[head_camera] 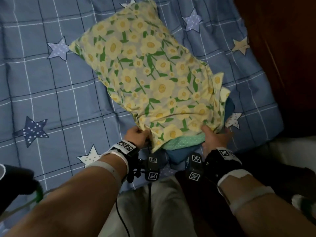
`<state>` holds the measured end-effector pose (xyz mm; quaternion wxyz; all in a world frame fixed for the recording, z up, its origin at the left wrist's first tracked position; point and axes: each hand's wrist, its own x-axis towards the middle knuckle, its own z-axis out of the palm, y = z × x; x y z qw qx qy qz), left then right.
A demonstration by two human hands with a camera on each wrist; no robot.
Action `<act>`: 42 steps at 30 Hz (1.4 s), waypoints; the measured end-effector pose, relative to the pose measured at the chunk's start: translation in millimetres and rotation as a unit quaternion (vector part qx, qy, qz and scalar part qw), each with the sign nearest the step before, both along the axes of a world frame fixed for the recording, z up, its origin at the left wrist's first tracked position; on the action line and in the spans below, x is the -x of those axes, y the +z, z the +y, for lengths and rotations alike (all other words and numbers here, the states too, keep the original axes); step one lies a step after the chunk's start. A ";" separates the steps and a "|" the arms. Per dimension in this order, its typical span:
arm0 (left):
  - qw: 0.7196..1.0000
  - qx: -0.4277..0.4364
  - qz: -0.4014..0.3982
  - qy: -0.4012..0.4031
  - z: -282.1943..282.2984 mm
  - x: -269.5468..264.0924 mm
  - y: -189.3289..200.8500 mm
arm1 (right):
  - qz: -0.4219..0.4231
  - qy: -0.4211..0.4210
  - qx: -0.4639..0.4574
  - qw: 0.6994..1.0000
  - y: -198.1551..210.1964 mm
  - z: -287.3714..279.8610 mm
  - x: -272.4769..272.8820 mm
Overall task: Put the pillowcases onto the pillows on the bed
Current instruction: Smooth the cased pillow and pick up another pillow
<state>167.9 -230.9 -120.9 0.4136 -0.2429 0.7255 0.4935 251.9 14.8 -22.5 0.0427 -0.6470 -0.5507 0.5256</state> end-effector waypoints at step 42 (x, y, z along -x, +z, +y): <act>0.990 -0.058 -0.060 0.116 37.4 -21.6 51.6 | -0.061 0.447 0.067 0.890 -38.5 -46.8 -102.3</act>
